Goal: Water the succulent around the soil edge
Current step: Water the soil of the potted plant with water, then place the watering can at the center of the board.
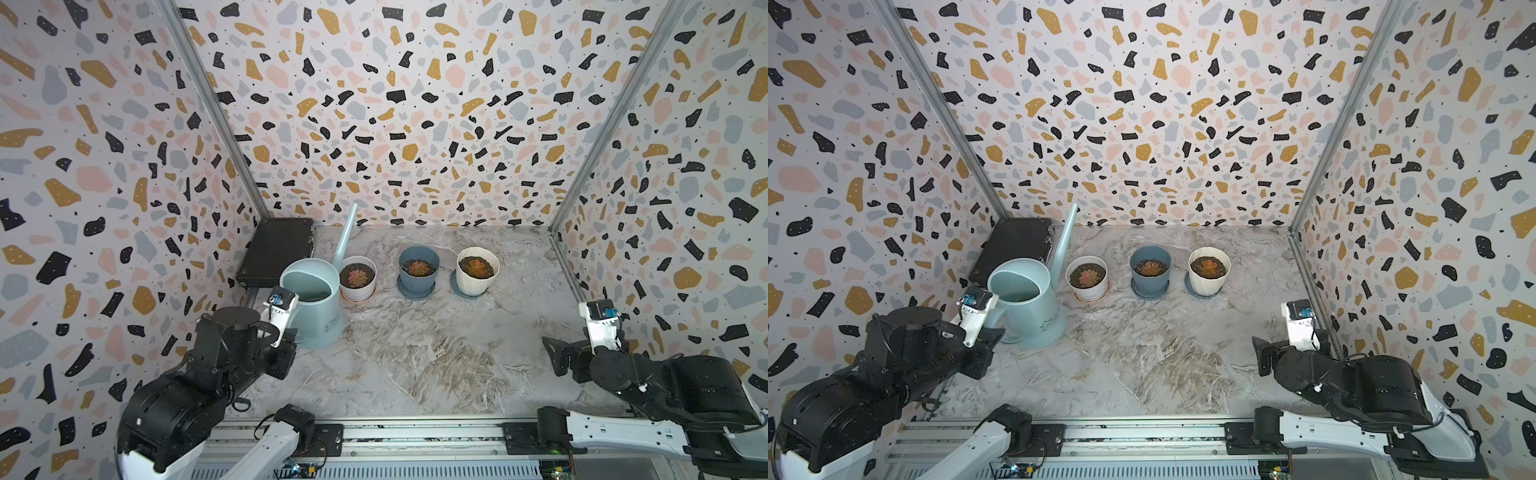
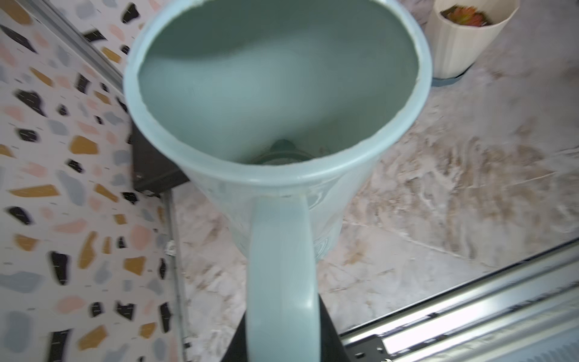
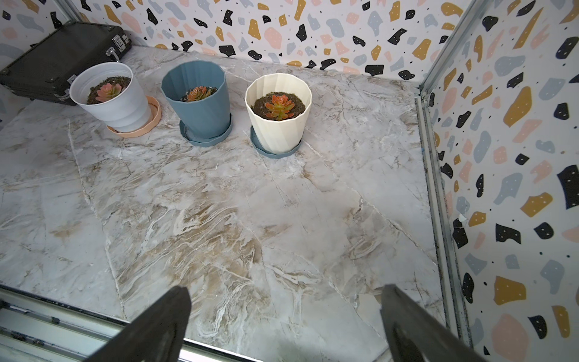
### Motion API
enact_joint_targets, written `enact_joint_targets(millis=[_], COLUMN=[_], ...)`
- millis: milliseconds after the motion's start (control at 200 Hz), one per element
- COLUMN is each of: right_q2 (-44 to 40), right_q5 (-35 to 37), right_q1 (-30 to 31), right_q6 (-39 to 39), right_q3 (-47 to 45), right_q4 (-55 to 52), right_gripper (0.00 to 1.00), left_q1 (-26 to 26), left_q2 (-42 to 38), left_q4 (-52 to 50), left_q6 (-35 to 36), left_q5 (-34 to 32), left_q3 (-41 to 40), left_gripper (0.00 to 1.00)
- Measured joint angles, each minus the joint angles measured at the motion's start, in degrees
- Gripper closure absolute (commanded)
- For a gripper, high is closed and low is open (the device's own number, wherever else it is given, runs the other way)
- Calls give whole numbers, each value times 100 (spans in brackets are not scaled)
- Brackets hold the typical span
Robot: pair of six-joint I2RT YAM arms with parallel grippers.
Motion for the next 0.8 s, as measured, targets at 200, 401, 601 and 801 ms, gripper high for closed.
enact_joint_targets(millis=[200, 401, 601, 801], right_q2=[9, 181, 356, 372], right_q5=[46, 328, 549, 699], right_q1=[0, 0, 0, 0], right_q6=[87, 70, 15, 20], right_q3=[0, 192, 275, 275], right_q4=[2, 2, 0, 0], right_gripper=[0, 1, 1, 0], left_q1=[0, -111, -1375, -2946], left_q2=[-669, -590, -144, 616], left_q4=[446, 1137, 2017, 2900], left_q6=[-1163, -1471, -1593, -1591], left_q5=[1091, 1353, 640, -667], left_q3=[-1283, -2149, -2577, -2761], left_gripper=[100, 100, 100, 100])
